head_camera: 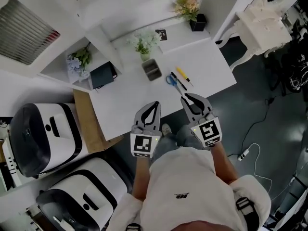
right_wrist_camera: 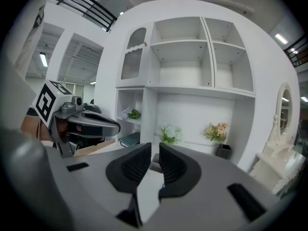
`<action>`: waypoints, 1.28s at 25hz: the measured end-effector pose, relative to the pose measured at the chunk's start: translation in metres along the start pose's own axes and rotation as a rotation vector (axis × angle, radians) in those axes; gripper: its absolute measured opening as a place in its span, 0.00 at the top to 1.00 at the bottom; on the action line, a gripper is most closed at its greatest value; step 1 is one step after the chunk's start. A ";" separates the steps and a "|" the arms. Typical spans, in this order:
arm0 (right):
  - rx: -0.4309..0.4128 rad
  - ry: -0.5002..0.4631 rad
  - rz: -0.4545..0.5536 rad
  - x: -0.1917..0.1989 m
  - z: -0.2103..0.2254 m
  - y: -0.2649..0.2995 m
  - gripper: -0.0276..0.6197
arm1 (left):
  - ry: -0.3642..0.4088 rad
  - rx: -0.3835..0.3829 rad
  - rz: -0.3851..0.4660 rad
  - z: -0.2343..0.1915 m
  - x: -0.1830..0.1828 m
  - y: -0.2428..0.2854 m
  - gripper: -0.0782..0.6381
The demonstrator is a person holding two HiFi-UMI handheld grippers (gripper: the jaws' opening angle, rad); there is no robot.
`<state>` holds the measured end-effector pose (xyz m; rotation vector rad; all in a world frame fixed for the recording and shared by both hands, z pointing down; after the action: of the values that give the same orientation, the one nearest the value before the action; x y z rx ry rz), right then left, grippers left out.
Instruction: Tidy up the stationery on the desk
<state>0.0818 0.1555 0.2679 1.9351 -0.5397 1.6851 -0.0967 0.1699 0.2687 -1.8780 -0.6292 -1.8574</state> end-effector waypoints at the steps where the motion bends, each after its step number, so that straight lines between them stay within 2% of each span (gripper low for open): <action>1: -0.003 0.002 -0.009 0.004 0.001 0.004 0.91 | -0.004 0.003 -0.005 -0.003 0.004 0.003 0.89; 13: -0.029 0.054 -0.101 0.051 0.028 0.048 0.91 | -0.026 0.018 -0.066 -0.023 0.044 0.044 0.89; 25: -0.077 0.119 -0.250 0.110 0.056 0.095 0.91 | -0.085 -0.004 -0.171 -0.045 0.093 0.088 0.89; 32: -0.092 0.141 -0.319 0.138 0.070 0.120 0.91 | -0.106 0.009 -0.225 -0.054 0.119 0.111 0.89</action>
<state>0.0853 0.0226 0.4118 1.7174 -0.2352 1.5476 -0.0751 0.0515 0.3901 -1.9792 -0.9162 -1.8939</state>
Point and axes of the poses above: the fingertips, and each gripper's own axes: y forward along the fingers, z to its right, x out of its underside, the point moved 8 cm from there along -y, backward along the fingers, and after that the axes turned 13 degrees about z, right-handed, at the moved point
